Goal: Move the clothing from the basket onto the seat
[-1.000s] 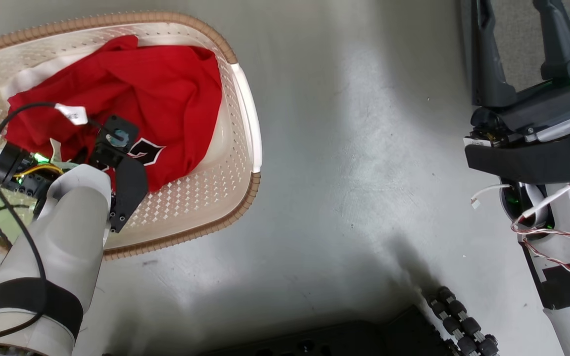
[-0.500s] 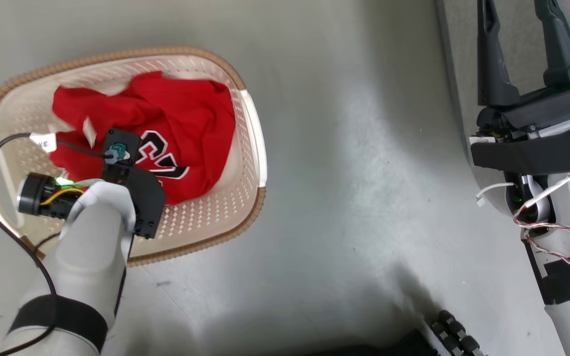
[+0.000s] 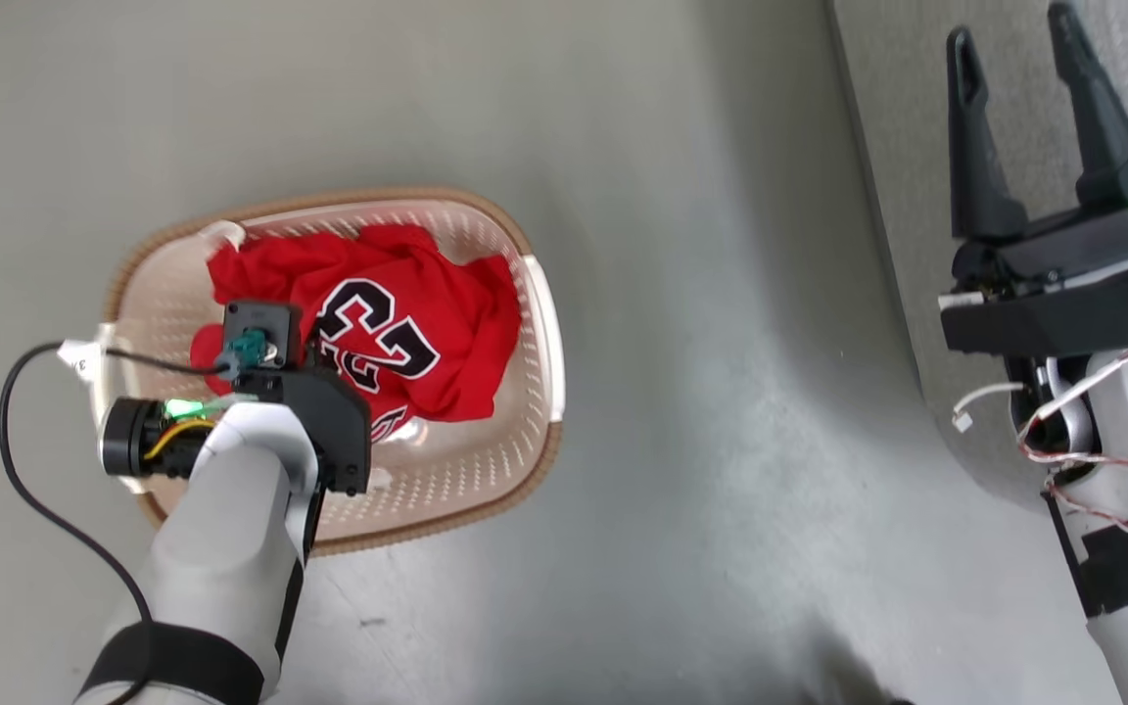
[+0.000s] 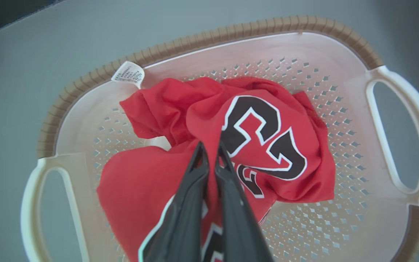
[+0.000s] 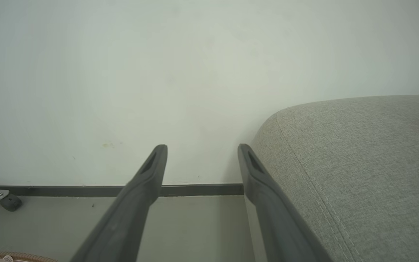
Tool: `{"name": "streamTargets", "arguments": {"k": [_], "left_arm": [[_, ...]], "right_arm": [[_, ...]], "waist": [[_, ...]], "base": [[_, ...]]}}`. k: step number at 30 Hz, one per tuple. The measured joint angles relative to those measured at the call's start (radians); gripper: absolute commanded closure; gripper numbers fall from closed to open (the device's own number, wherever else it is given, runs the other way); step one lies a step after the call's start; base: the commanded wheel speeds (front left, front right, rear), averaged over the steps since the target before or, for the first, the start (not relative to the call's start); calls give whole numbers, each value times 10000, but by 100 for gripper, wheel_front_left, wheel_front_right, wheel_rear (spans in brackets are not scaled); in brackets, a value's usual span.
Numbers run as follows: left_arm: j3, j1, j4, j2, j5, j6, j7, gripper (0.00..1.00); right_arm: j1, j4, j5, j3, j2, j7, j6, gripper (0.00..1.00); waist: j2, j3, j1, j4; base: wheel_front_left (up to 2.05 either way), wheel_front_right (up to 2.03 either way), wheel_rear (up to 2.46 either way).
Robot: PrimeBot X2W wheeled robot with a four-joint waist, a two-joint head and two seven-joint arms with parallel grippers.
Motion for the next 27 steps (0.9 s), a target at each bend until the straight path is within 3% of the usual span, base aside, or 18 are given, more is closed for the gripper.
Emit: {"name": "streamTargets", "arguments": {"k": [8,27], "left_arm": [[397,631,-65,-230,-598,-77,-1011,100],[566,2473,-1172,-238,-1313,-265,-1292,100]], "right_arm": [[536,476,0,-42,-10,2,90,0],[1788,1141,17,-54,109,8,182,0]], "waist": [[0,-1283,-1,438],[-1,-3966,0,1304]], "base": [[0,0,0],[0,0,0]]}}
